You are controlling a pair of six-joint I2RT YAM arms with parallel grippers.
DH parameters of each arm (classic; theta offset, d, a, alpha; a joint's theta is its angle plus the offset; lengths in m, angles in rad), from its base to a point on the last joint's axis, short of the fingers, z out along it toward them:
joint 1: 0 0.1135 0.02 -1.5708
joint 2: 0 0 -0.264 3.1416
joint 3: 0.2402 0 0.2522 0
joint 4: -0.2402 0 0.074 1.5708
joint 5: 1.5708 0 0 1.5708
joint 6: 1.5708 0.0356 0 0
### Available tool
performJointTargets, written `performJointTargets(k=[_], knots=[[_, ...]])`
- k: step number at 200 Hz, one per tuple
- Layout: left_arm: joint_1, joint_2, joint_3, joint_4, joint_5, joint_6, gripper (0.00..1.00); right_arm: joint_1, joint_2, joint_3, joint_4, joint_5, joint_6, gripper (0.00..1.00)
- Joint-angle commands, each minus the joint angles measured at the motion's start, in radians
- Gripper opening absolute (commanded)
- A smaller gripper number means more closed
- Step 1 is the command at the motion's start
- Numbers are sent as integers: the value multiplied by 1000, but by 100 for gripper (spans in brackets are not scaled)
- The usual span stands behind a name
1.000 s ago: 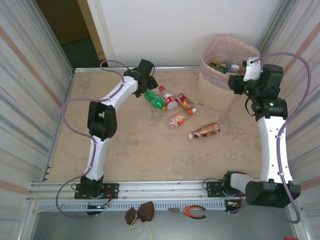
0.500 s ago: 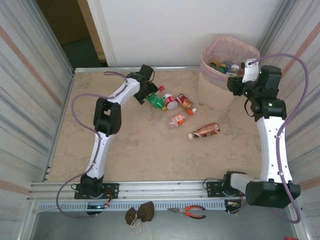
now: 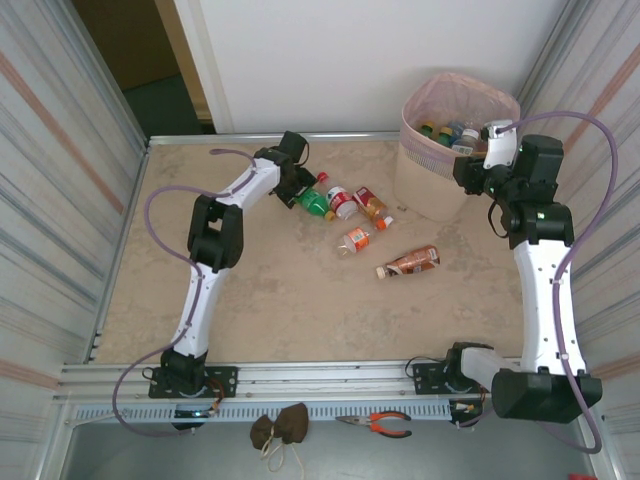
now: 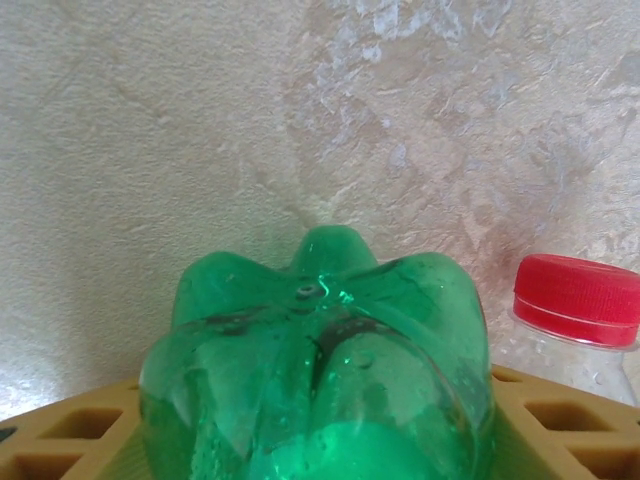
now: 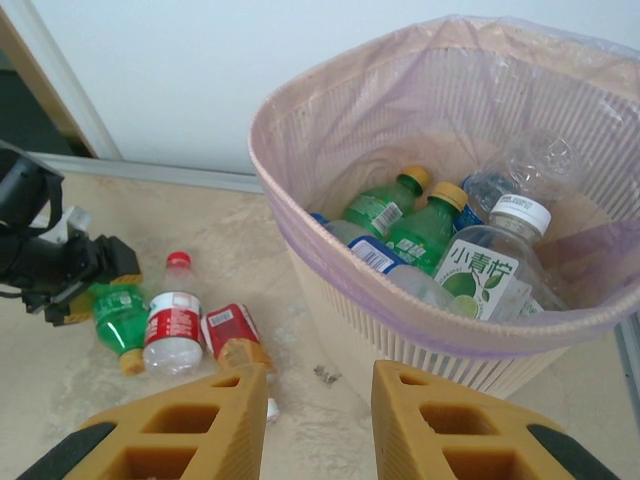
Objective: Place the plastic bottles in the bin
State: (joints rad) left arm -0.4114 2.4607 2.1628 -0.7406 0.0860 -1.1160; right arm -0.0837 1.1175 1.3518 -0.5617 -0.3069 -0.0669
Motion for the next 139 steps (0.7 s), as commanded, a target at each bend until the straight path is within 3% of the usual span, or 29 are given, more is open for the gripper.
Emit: performJointTargets(k=[1,59,93,139], knots=[[10,-41,-37,-7,-14,-4,62,15,-30,-1,1,17,-24,32],[22,-225,-187,58,-97,94,56,80,-74,-27,37,-20,-3,38],[22,-398,-333,198,-111,225,54,98,-97,-82,129,-156,62,43],[23,-629,-564,440,-40,389,53,143,-90,-147,286,-365,163,53]])
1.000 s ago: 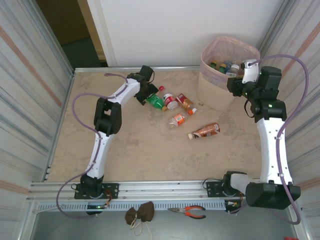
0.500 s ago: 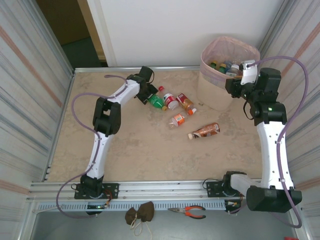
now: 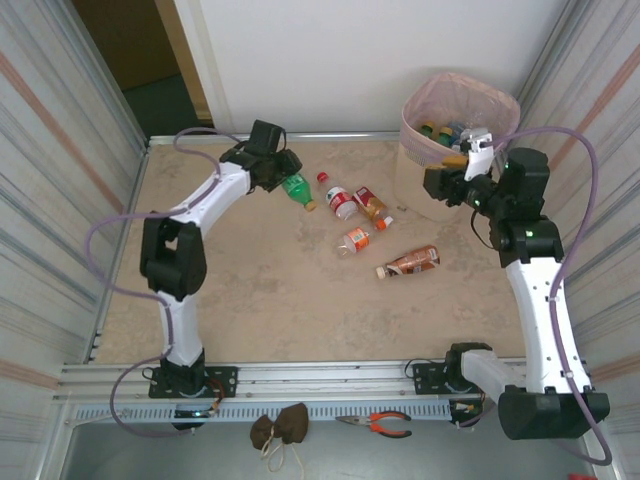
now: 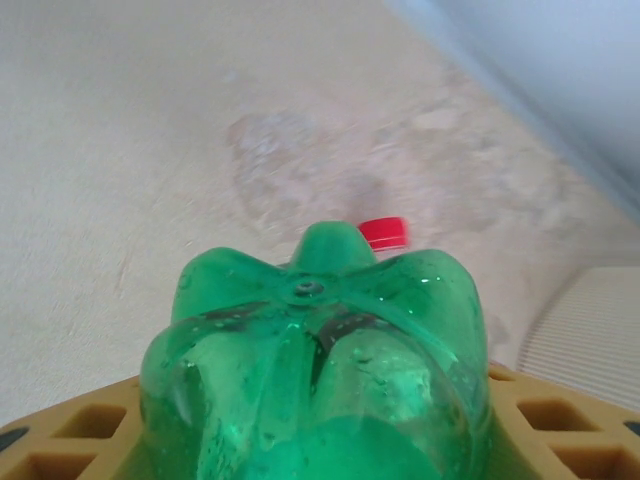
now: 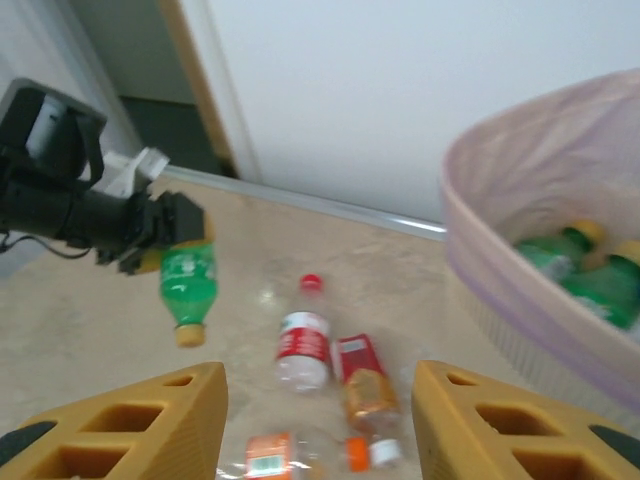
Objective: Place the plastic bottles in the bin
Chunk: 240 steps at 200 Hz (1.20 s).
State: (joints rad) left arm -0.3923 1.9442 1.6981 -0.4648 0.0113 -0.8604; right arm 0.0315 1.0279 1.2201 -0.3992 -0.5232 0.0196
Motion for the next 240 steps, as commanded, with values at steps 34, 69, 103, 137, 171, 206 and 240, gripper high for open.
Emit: performJointTargets(k=[34,69,103,137,171,206,240], knots=[[7,-274,-276,373,159,212,52,109,24,-52,233,-222,130,59],[9,-414,-378,524,326,318,52,205,58,-70,313,-230,166,64],[7,-522,-442,700,516,382,51,276,79,-106,460,-216,262,66],[-17,-600,-484,819,673,448,52,346,107,-111,550,-228,283,71],[-67,-654,-497,836,750,525,52,427,141,-83,574,-255,216,77],[-103,-663,-494,872,831,551,52,482,175,-64,590,-256,181,83],[-130,-654,-485,888,860,557,51,494,205,-43,588,-294,185,83]])
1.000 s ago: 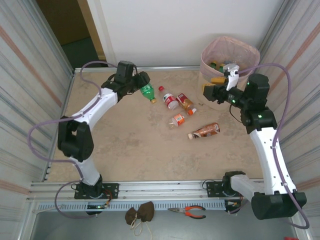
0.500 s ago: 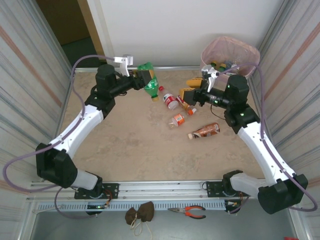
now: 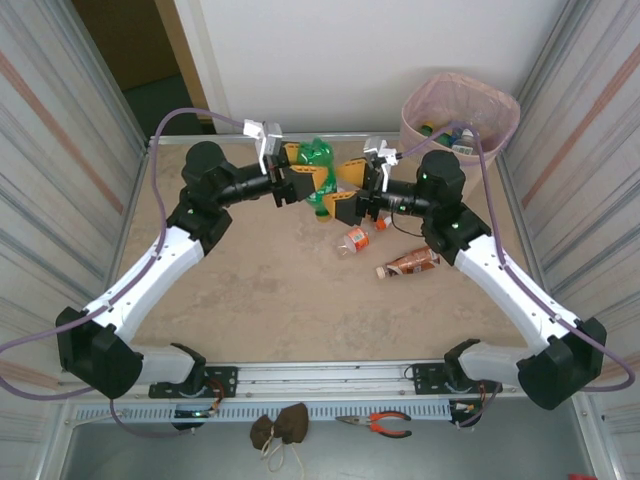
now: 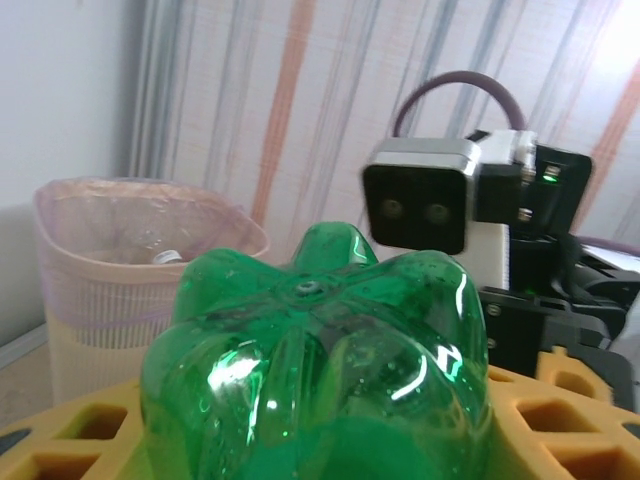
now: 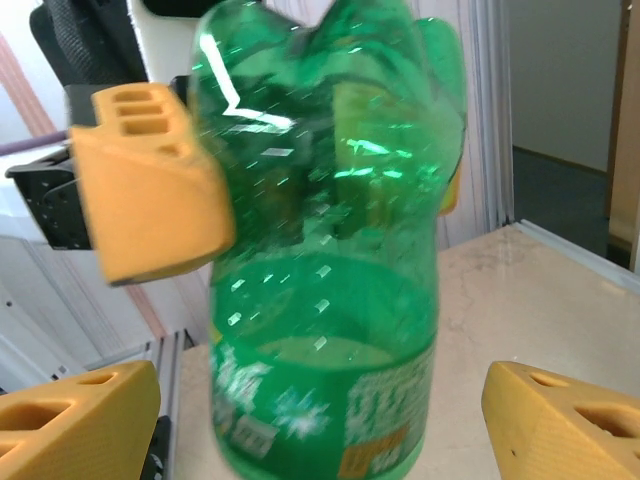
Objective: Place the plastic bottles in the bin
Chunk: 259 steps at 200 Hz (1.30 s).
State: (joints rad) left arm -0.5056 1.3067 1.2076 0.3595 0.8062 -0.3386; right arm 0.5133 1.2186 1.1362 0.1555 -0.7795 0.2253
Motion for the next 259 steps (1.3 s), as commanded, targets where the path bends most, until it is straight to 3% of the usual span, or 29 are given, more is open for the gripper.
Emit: performJointTargets(k=[1,72,141,180,227,259], knots=[[-17,-17,6,64,68,35,51,12,14,40,33,-38,-21,83],[-39,10,57,13,93,62,51,35,48,59,47,-79,-20,77],[-40,16,61,-12,90,72,54,41,42,55,48,-67,-13,61],[-40,14,58,-5,84,66,59,40,30,51,47,-52,-6,56],[-38,-2,51,3,67,64,75,35,14,54,42,-33,-2,54],[-35,-31,34,-6,38,77,78,5,-4,56,19,-13,-4,54]])
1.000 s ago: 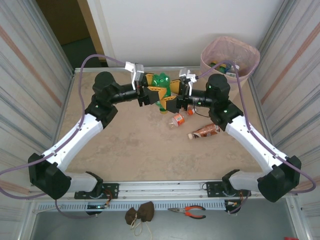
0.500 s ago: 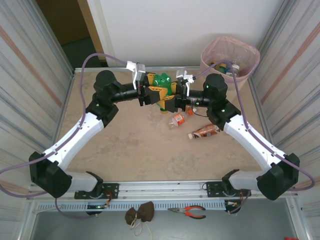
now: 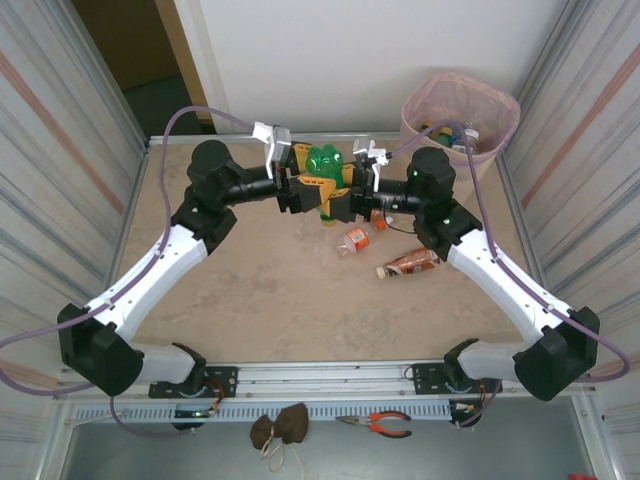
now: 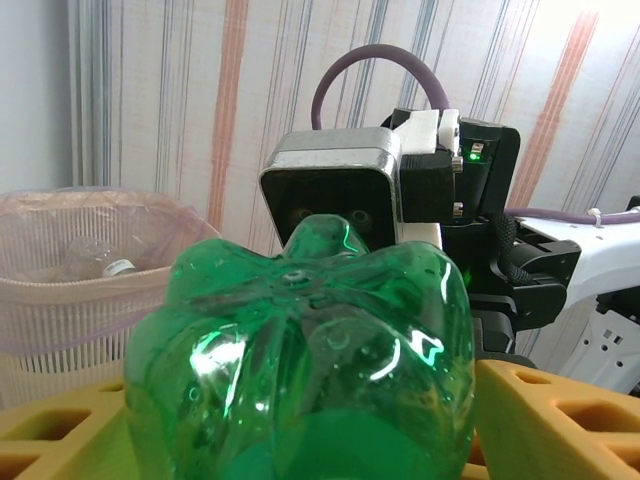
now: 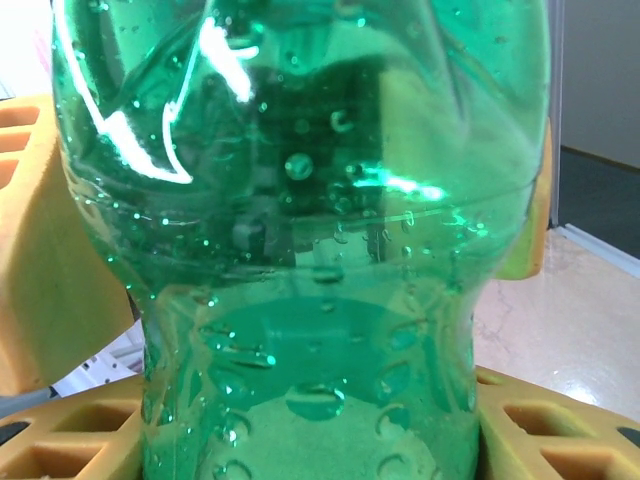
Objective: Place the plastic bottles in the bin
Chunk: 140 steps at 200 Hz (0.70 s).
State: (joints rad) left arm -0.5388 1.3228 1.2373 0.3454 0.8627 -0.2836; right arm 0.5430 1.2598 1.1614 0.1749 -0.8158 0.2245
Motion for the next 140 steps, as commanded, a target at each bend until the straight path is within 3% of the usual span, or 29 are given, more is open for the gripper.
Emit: performJointTargets(k=[1,55,140], knots=[[-1,-48,4,7,-20,23,78,-26,-47,31,-1,24,-4,54],[2,-95,-41,-3,-68,40,79,-144,-84,57,-85,54,-5,53],[6,-96,-64,0,-91,48,79,-469,-55,253,-255,108,23,50]])
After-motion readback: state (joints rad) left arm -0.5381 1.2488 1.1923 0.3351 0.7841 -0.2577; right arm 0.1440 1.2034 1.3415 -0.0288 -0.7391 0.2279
